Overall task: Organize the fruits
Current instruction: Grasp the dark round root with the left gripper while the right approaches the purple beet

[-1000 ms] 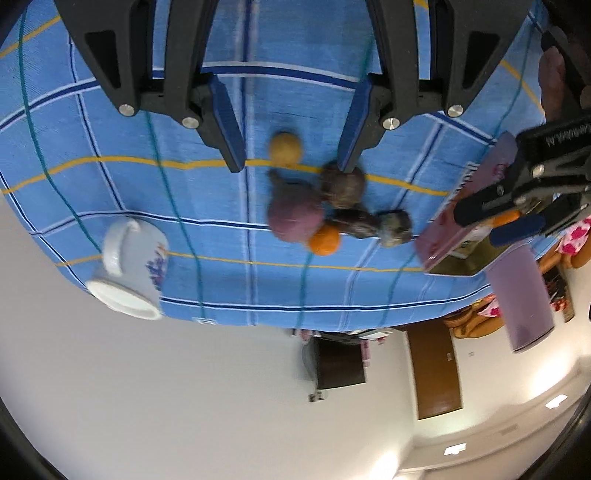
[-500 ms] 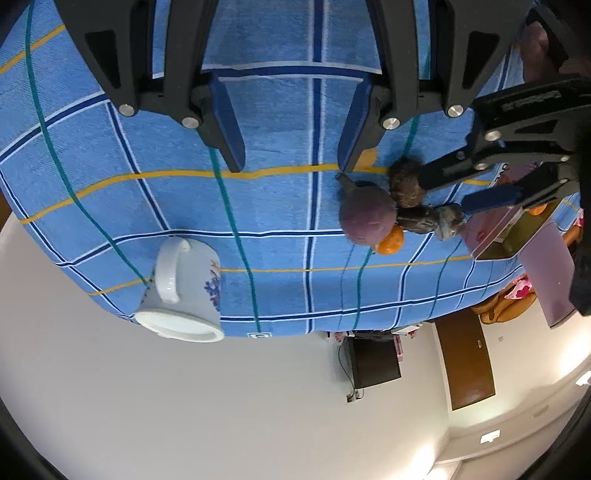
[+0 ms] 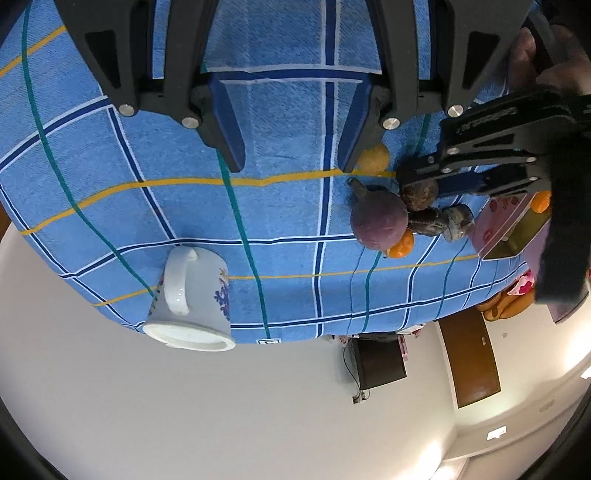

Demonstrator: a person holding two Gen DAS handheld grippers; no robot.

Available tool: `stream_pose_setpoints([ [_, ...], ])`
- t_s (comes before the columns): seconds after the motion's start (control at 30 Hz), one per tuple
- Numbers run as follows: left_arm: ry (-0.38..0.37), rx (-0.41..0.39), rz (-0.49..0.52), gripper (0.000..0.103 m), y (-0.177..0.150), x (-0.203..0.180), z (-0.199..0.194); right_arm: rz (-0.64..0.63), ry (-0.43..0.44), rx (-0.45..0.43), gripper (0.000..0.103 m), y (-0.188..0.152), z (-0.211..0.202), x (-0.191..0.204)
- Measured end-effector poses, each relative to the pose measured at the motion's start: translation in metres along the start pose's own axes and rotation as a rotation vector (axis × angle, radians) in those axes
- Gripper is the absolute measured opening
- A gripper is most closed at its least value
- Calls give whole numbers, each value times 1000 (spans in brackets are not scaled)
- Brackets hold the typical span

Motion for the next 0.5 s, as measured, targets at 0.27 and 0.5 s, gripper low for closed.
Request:
stream_pose_setpoints([
  [0.27,-39,-66,12,41,-2,6,-28,-20,3,0,54,10,-6,7],
  [0.5,128,-214,-13,41,2,45,-66,-45,22,-18,54,37,-9,23],
])
Point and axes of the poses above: each gripper's, at about its wrist camera, not at the fingertips, and z roughly the way its jaws point, x to its left, y to its top, the point moved 3 cm from there along z, roughly the way its jaws point, and after that the axes turned 4 degrees about y, right-handed, at the moved point
